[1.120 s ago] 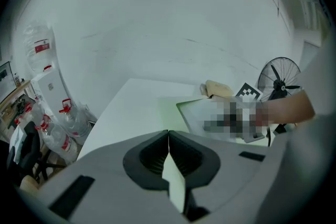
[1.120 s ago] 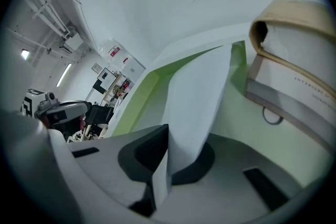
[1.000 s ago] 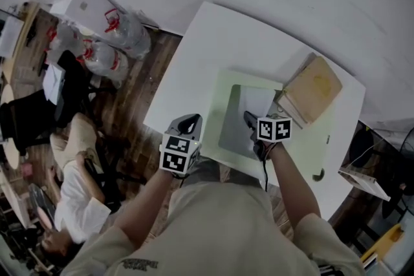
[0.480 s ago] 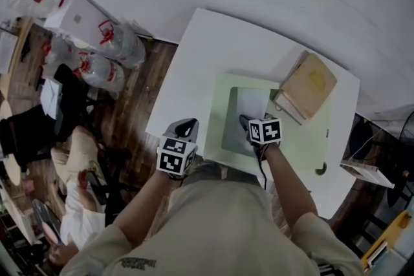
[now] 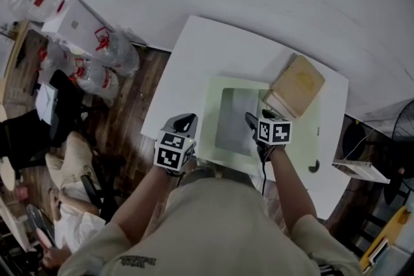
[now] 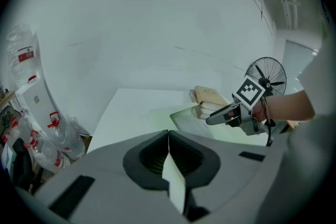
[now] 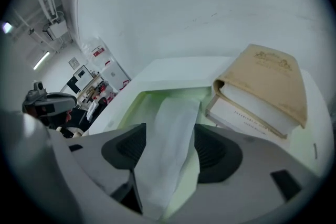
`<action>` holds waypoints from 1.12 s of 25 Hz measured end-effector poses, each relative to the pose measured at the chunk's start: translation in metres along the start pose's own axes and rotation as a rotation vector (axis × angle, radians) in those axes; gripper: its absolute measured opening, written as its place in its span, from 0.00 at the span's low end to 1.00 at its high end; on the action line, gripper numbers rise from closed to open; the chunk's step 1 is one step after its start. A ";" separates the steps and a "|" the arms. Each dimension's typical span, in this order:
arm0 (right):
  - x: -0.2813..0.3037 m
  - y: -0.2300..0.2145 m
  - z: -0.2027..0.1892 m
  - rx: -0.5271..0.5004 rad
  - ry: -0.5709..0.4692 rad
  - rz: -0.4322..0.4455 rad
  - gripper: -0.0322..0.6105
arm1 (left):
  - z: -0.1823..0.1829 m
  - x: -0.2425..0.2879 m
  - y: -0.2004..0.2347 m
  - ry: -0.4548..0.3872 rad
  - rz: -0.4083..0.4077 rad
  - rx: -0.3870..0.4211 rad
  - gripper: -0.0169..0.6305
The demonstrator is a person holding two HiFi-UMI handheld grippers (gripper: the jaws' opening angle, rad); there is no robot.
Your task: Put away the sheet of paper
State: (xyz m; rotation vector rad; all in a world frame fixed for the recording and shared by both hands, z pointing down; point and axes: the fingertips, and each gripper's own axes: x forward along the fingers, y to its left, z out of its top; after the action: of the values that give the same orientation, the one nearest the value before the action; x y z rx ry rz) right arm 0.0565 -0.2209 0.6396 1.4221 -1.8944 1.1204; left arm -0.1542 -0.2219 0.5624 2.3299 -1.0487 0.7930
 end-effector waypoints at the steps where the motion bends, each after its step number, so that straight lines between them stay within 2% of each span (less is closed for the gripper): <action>1: -0.008 -0.001 0.006 0.005 -0.024 -0.001 0.50 | 0.004 -0.001 -0.001 -0.009 0.001 0.006 0.06; 3: -0.025 0.000 0.020 0.020 -0.081 0.003 0.49 | 0.015 -0.004 -0.004 -0.029 0.003 0.015 0.06; 5: -0.043 0.003 0.034 0.024 -0.141 0.013 0.40 | 0.025 -0.007 -0.006 -0.048 0.004 0.030 0.06; 8: -0.073 0.014 0.054 -0.020 -0.212 0.025 0.36 | 0.039 -0.012 -0.006 -0.070 0.005 0.066 0.06; 11: -0.103 0.030 0.074 -0.071 -0.279 0.051 0.25 | 0.059 -0.019 -0.007 -0.107 0.008 0.084 0.06; 15: -0.144 0.046 0.097 -0.141 -0.350 0.092 0.25 | 0.096 -0.030 -0.015 -0.178 -0.033 0.064 0.06; 19: -0.187 0.061 0.118 -0.180 -0.433 0.127 0.22 | 0.134 -0.049 -0.022 -0.266 -0.035 0.093 0.06; 28: -0.284 0.082 0.160 -0.270 -0.665 0.109 0.14 | 0.199 -0.097 -0.043 -0.423 0.000 0.230 0.06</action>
State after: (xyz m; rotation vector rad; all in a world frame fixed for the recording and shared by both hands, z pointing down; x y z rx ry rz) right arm 0.0810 -0.2005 0.3053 1.6742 -2.4788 0.4154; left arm -0.1118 -0.2677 0.3460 2.7739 -1.1770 0.4452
